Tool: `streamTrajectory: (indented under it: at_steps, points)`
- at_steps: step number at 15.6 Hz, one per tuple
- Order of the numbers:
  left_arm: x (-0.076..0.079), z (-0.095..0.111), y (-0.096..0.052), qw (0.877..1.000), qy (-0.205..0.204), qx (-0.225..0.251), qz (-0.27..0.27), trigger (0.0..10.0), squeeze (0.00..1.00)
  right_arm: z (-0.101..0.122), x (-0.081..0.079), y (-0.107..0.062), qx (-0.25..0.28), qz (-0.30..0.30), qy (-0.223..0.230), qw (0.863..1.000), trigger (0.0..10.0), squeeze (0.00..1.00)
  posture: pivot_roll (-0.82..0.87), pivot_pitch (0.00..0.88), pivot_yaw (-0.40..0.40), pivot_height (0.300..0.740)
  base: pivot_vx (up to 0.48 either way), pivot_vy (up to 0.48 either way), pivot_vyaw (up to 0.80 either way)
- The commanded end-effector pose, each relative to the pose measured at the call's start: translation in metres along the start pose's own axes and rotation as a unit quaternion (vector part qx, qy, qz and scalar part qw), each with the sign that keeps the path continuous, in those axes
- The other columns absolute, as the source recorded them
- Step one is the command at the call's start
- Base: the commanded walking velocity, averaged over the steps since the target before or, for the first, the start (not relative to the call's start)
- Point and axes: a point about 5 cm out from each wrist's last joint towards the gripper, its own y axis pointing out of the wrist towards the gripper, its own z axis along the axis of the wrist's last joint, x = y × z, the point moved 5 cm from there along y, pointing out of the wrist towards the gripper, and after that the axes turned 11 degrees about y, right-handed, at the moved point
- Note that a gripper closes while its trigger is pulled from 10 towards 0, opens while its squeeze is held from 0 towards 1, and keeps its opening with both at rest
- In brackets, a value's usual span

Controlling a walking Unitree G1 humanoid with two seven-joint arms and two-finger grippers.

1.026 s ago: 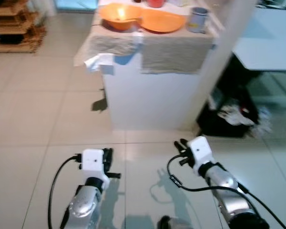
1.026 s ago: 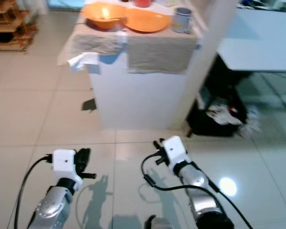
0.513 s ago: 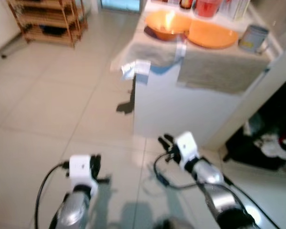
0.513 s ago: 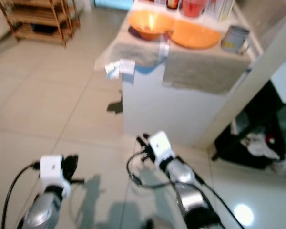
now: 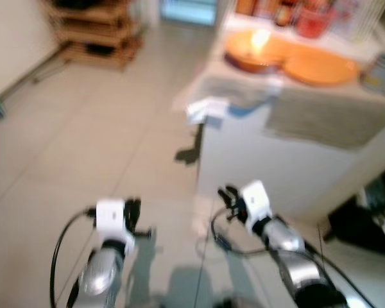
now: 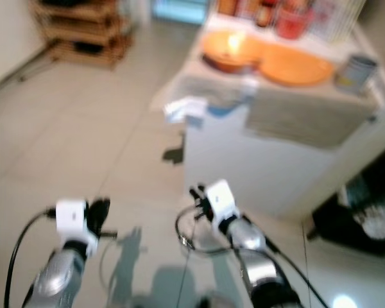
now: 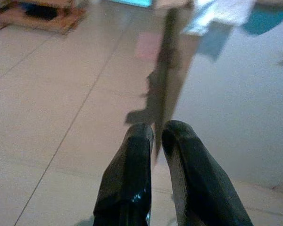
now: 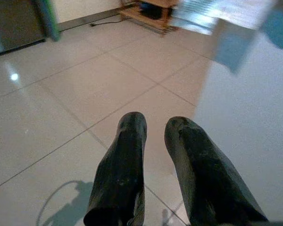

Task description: Setting the table

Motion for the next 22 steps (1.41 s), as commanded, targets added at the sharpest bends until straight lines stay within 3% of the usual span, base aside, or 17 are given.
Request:
streamTrajectory:
  at_steps: [1,12,16,17,22]
  points:
    - [0.011,0.009,0.004,1.0,-0.008,0.014,-0.02,10.0,0.0,-0.003,0.014,-0.008,-0.006,-0.017,0.003,1.0,10.0,0.0,-0.02,0.079,-0.018,0.74,0.375,0.0,-0.8]
    - [-0.005,0.032,0.009,0.998,-0.019,0.058,-0.002,10.0,0.0,0.0,0.011,-0.007,-0.001,-0.007,-0.005,1.0,10.0,0.0,-0.02,0.078,-0.02,0.74,0.421,0.0,0.0]
    - [-0.023,0.054,0.01,0.995,-0.022,0.096,0.025,10.0,0.0,0.001,0.01,-0.006,0.0,0.001,-0.007,1.0,10.0,0.0,-0.02,0.077,-0.025,0.74,0.472,0.0,0.0]
    - [-0.031,0.066,0.01,0.993,-0.023,0.115,0.033,10.0,0.96,0.001,0.01,-0.006,0.0,0.002,-0.006,1.0,10.0,0.0,-0.02,0.076,-0.025,0.74,0.48,0.0,0.0]
    - [-0.06,0.12,-0.005,0.974,-0.048,0.22,0.027,10.0,1.0,0.001,0.01,-0.006,0.0,0.005,-0.006,1.0,10.0,0.0,-0.02,0.078,-0.027,0.74,0.469,0.0,0.0]
